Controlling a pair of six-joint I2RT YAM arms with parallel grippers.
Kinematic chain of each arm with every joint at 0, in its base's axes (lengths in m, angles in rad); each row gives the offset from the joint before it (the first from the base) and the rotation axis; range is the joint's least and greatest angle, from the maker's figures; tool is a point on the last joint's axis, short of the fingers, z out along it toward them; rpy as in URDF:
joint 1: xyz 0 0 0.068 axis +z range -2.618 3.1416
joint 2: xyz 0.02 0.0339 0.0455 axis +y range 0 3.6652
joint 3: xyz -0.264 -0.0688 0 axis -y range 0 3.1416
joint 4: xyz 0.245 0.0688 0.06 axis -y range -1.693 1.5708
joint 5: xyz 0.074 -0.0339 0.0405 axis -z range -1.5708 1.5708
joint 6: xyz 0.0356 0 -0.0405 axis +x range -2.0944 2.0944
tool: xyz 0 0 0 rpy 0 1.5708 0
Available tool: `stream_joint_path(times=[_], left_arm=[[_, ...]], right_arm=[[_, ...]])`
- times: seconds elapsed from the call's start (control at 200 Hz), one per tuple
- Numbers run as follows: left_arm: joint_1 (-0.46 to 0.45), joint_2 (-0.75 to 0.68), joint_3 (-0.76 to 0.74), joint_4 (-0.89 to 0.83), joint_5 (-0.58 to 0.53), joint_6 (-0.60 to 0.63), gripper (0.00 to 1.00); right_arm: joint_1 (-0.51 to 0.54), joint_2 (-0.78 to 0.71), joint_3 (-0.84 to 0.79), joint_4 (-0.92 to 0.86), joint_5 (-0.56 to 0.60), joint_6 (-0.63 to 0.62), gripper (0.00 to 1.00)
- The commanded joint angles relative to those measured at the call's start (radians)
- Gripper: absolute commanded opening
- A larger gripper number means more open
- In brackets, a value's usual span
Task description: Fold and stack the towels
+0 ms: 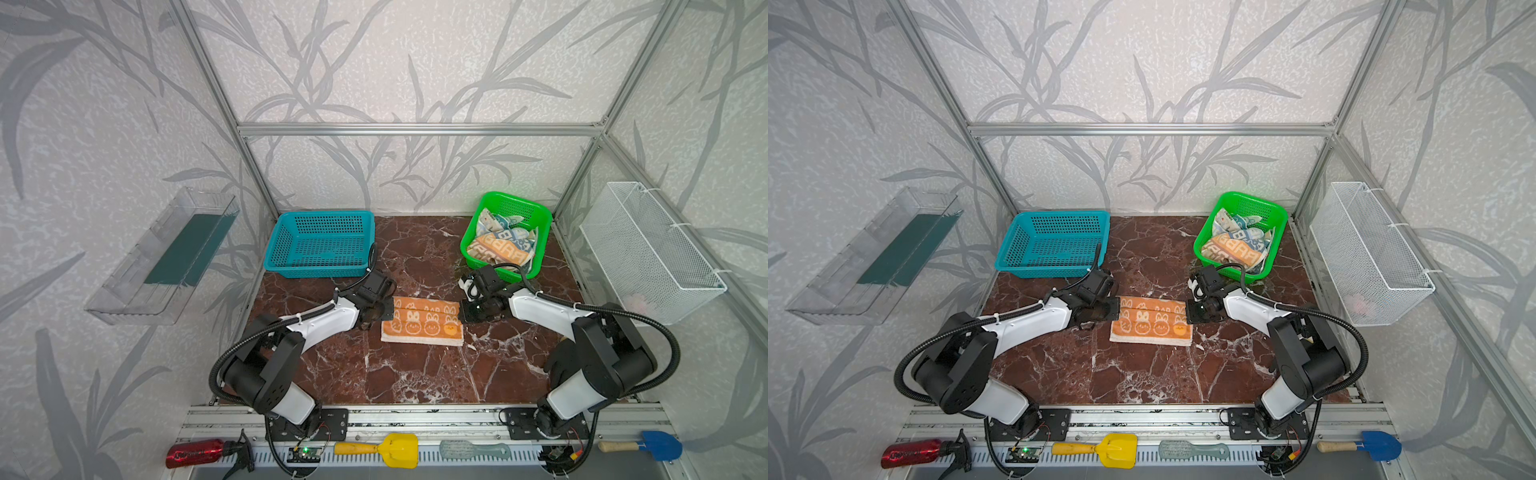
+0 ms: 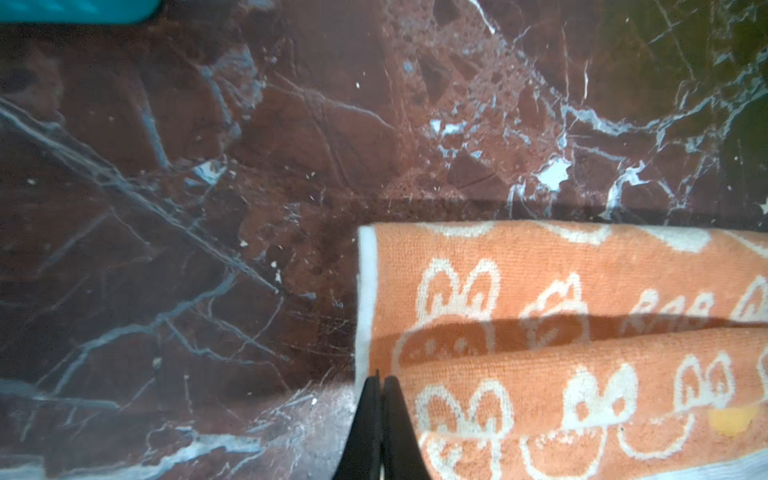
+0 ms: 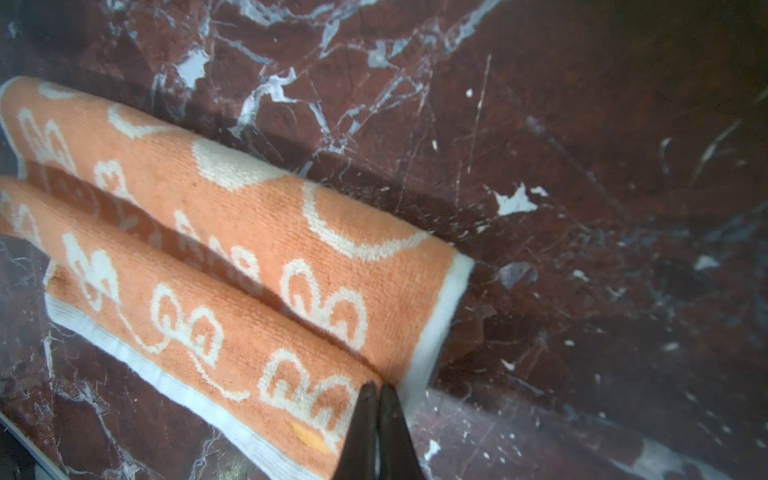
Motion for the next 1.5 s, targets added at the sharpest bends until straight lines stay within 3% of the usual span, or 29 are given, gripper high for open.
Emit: stream_joint_path(times=[0.0, 0.12, 0.365, 0.605, 0.98, 1.25, 1.494], left_arm=[[0.002, 0.044, -0.010, 0.028, -0.041, -0.028, 0.00], [0.013, 0.110, 0.059, -0.008, -0.118, -0.007, 0.00], [0.059, 0.244, 0.244, -0.034, -0.122, 0.041, 0.00], [0.082, 0.237, 0.366, -0.143, -0.153, 0.068, 0.00], [0.078, 0.101, 0.252, -0.132, -0.083, 0.037, 0.00], [0.077, 0.107, 0.153, -0.079, -0.057, 0.010, 0.00], [0.077, 0.123, 0.156, -0.072, -0.072, 0.017, 0.00]], right_arm=[[0.000, 0.046, 0.013, 0.031, 0.014, 0.023, 0.00], [-0.003, 0.108, 0.069, 0.021, 0.033, 0.020, 0.00], [-0.049, 0.250, 0.260, -0.027, 0.039, -0.012, 0.00], [-0.054, 0.257, 0.395, -0.116, 0.072, -0.050, 0.00], [-0.051, 0.101, 0.249, -0.103, 0.065, -0.046, 0.00], [-0.035, 0.114, 0.167, -0.053, 0.039, -0.025, 0.00], [-0.025, 0.111, 0.146, -0.046, 0.051, -0.018, 0.00]])
